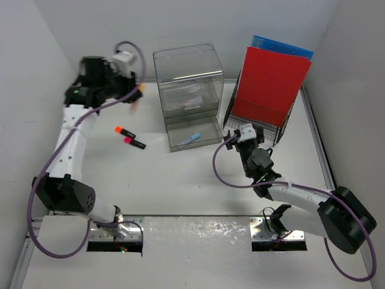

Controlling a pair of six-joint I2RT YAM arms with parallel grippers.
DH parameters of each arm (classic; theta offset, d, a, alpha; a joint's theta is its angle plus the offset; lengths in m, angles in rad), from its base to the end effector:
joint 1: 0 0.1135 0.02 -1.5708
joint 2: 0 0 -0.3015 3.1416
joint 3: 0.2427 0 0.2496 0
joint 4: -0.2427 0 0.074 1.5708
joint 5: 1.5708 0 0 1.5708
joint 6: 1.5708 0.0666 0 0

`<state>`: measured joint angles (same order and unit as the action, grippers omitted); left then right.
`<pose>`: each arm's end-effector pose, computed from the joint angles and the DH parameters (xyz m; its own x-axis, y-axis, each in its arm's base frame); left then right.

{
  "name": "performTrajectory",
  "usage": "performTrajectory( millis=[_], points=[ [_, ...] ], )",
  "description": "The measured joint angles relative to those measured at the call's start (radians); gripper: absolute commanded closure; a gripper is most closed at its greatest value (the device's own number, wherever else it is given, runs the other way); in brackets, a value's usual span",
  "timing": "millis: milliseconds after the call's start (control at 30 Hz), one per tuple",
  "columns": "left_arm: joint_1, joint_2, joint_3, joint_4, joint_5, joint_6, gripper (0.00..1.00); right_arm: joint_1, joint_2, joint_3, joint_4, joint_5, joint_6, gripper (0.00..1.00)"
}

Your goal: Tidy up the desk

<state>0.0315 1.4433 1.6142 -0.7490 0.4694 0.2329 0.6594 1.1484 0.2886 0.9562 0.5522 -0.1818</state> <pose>0.3227 -0.0200 0.4400 -0.4505 0.1917 -0.8719 0.4672 0.8829 -0.0472 0.2032 0.1133 0.2566 0.0945 -0.1215 -0.9881 -0.0934 0.9871 -0.1303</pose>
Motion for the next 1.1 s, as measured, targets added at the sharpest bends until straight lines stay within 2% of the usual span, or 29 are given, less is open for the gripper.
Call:
performTrajectory(
  millis=[200,267,333,567,600,667,700,800,967,1100],
  points=[
    [-0.499,0.137,0.073,-0.085,-0.126,0.062,1.0,-0.032,-0.045,0.019,-0.101,0.11,0.015,0.13],
    [-0.621,0.195,0.072,-0.093,-0.164,0.084,1.0,-0.073,-0.066,0.024,-0.155,0.147,0.048,0.13],
    [-0.684,0.256,0.072,-0.092,-0.189,0.115,1.0,-0.116,-0.104,0.023,-0.215,0.169,0.083,0.14],
    [-0.678,0.558,0.191,-0.056,-0.314,0.19,1.0,-0.146,-0.23,-0.01,-0.271,0.224,0.111,0.13],
    [-0.677,0.582,0.201,-0.051,-0.325,0.193,0.91,-0.146,-0.242,-0.017,-0.275,0.229,0.11,0.13],
    [-0.67,0.639,0.215,-0.035,-0.348,0.205,0.83,-0.146,-0.26,-0.031,-0.281,0.233,0.108,0.13],
    [-0.669,0.652,0.215,-0.031,-0.359,0.208,0.72,-0.146,-0.266,-0.036,-0.285,0.234,0.107,0.13],
    [-0.669,0.672,0.218,-0.018,-0.407,0.217,0.58,-0.146,-0.266,-0.04,-0.285,0.229,0.103,0.13],
    [-0.67,0.668,0.27,-0.005,-0.474,0.217,0.54,-0.146,-0.248,-0.04,-0.285,0.198,0.104,0.13],
    [-0.666,0.565,0.212,0.024,-0.488,0.216,0.54,-0.146,-0.235,-0.04,-0.284,0.179,0.104,0.13]
  ],
)
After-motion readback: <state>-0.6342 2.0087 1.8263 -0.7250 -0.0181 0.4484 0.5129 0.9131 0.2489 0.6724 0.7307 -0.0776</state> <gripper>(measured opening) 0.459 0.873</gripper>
